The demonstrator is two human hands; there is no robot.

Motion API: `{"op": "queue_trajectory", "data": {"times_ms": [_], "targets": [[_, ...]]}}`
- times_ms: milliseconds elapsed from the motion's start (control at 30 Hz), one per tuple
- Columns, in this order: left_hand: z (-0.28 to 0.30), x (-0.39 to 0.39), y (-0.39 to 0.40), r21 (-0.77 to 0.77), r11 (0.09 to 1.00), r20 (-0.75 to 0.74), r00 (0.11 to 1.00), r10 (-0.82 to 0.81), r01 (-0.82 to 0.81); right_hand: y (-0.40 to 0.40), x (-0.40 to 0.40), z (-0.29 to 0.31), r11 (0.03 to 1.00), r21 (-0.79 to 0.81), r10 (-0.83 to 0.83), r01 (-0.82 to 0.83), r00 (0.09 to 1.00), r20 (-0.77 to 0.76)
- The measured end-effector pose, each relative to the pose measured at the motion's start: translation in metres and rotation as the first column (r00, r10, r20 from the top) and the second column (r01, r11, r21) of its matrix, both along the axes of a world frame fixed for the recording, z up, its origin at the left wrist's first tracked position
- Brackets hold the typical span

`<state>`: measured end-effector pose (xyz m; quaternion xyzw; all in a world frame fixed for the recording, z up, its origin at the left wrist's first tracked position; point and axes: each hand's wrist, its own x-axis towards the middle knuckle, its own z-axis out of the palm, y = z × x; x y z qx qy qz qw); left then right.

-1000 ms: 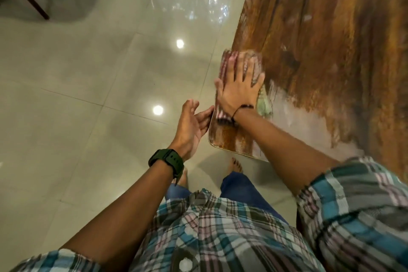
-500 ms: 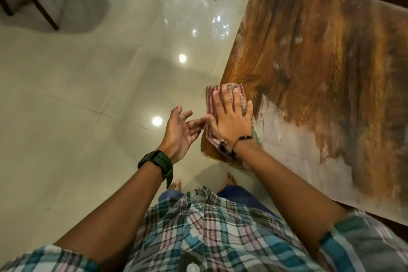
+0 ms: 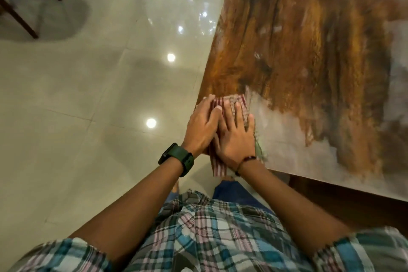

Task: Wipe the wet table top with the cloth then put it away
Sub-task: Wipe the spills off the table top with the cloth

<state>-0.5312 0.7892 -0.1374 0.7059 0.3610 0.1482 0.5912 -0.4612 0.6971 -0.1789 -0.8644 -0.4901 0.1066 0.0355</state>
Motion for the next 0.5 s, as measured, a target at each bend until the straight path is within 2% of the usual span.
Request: {"op": "queue_trajectory", "data": {"times_ms": [67,167,200,300,433,500], "targets": [[-0.012,0.010,-0.011,0.135,0.979,-0.076,0.987,-0.144,0.153,-0.037,-0.010,-0.004,1.000,-0.001,0.024,-0.024,0.999,0.042],[-0.028,0.014,-0.020,0.358,0.865,-0.176,0.935,-0.307,0.351,-0.056,0.001,-0.008,0.999,-0.025,0.050,-0.048,0.995,0.086],[-0.032,0.013,-0.020,0.382,0.842,-0.182,0.924,-0.337,0.382,-0.053,0.007,-0.007,0.999,-0.023,0.048,-0.046,0.996,0.076],[-0.037,0.013,-0.018,0.362,0.849,-0.158,0.923,-0.351,0.385,-0.034,0.032,-0.007,0.997,-0.071,-0.026,0.028,0.999,0.026],[-0.036,0.013,-0.016,0.389,0.798,-0.237,0.887,-0.397,0.461,0.012,0.093,-0.004,0.972,-0.034,-0.231,0.232,0.972,0.035],[-0.038,0.014,-0.014,0.385,0.778,-0.278,0.866,-0.416,0.497,0.035,0.122,-0.003,0.962,-0.029,-0.271,0.271,0.963,0.010]]}}
